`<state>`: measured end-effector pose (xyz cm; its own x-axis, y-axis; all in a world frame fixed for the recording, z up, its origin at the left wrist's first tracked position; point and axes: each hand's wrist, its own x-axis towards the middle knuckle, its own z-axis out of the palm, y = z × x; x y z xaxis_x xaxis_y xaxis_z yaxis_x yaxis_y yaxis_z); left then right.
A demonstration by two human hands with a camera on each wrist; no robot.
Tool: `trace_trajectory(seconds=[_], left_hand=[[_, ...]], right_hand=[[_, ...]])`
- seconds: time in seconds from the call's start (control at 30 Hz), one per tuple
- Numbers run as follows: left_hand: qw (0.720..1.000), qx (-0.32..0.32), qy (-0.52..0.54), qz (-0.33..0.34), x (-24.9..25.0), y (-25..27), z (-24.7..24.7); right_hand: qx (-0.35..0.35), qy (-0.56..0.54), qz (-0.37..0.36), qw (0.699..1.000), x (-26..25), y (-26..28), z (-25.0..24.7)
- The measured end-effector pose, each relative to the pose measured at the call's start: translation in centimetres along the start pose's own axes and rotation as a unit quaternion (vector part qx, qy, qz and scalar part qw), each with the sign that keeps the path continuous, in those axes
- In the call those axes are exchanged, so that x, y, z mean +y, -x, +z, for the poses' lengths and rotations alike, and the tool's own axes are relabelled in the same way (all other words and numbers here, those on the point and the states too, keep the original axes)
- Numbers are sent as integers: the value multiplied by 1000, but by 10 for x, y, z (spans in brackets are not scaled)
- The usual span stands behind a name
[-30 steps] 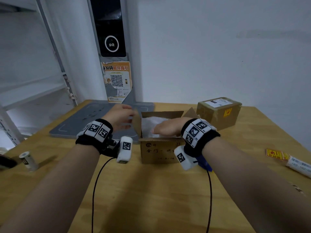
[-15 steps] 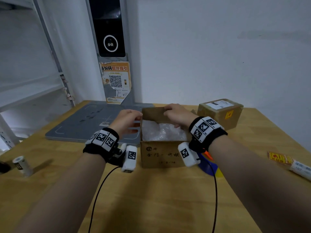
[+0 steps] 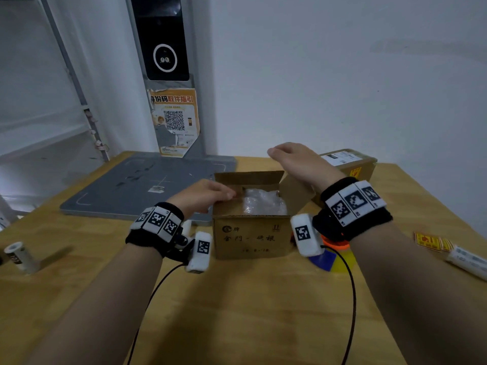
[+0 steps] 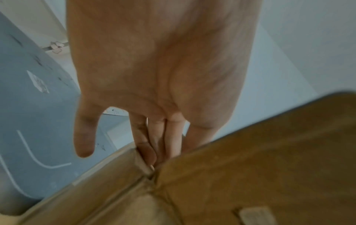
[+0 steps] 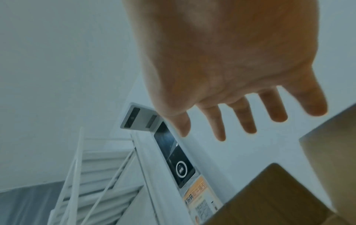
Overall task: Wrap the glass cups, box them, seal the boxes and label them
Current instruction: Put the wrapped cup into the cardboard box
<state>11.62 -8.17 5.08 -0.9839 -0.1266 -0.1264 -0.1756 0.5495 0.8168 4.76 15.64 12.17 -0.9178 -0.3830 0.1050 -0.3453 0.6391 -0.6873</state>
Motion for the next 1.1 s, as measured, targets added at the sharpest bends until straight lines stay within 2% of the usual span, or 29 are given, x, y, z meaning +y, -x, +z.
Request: trace_trajectory(seconds=[0.07, 0.17, 0.3, 0.37, 0.47, 0.57, 0.77, 0.87, 0.97, 1.03, 1.1], left_hand=[[1000, 10, 9, 11, -6, 0, 3], [998, 20, 56, 17, -6, 1, 10], [997, 44, 56, 42, 1, 0, 16], [997, 51, 62, 23, 5, -3, 17], [995, 34, 92, -6, 6, -5, 16], [993, 33, 113, 9, -4, -7, 11], [992, 29, 97, 73, -11, 6, 14], [989, 43, 120, 76, -21, 10, 16], [984, -21, 160, 73, -41, 10, 15], [975, -92, 177, 101, -51, 9, 15], [967, -135, 166, 138, -54, 14, 16]], right_hand=[[19, 9, 39, 999, 12, 6, -9], [-2, -23, 86, 996, 26, 18, -14], [34, -185, 100, 977, 34, 24, -5], [28, -247, 97, 964, 36, 25, 2], [-26, -238, 70, 968, 42, 31, 16], [-97, -168, 57, 979, 52, 38, 31], [-106, -180, 67, 976, 65, 37, 40], [-123, -199, 71, 970, 70, 36, 39], [-156, -236, 79, 956, 75, 36, 37], [-154, -242, 81, 954, 74, 36, 36], [-148, -243, 82, 955, 73, 35, 36]])
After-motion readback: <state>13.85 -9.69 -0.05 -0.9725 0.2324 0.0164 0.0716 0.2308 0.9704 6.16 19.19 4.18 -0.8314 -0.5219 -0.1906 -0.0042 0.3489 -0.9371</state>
